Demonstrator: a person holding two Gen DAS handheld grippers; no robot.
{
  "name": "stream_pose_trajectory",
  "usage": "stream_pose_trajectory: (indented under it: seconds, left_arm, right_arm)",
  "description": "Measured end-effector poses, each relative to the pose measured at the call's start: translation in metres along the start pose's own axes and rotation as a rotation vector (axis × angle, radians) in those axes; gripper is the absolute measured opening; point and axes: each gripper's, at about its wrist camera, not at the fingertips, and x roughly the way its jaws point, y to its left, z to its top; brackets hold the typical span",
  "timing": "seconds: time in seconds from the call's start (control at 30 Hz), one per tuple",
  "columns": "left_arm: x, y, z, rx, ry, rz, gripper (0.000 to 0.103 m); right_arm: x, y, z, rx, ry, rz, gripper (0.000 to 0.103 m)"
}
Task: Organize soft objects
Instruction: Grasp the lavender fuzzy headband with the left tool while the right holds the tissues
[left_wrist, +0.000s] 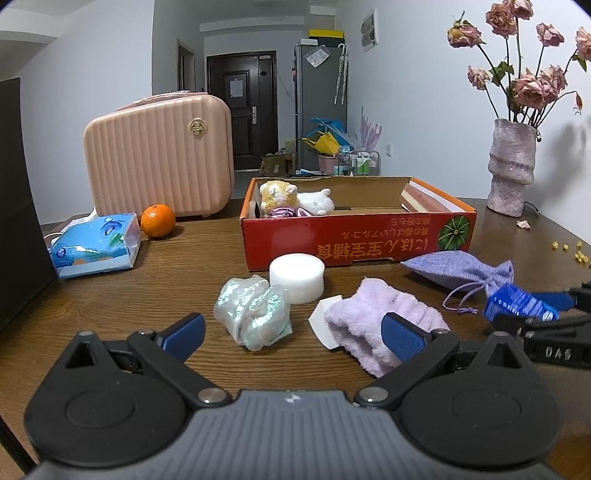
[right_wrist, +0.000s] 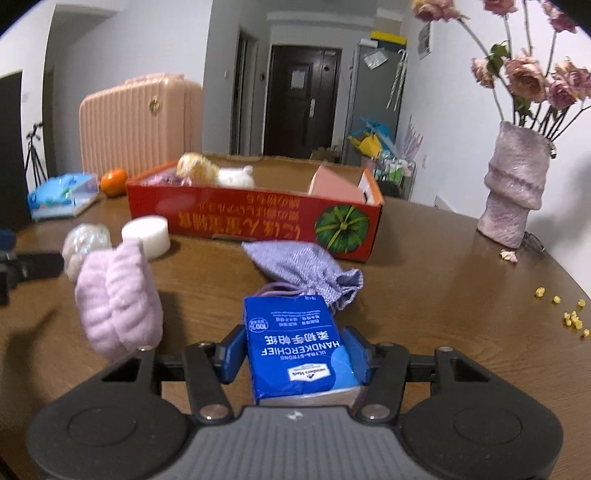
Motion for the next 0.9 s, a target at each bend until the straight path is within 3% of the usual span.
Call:
stream_pose_trajectory:
  seconds: [0.47, 0.9]
  left_arm:
    - [0.008, -0.037, 0.002, 0.035, 0.023, -0.029, 0.103]
    - [0.032, -0.075, 0.002, 0.114, 0.056, -0.034, 0.103]
  right_arm:
    - [-0.018, -0.016, 0.007, 0.066, -0.079, -0.002, 0.056]
    - [-0.022, -0.03, 0.006, 0.091, -0.09, -0.013, 0.056]
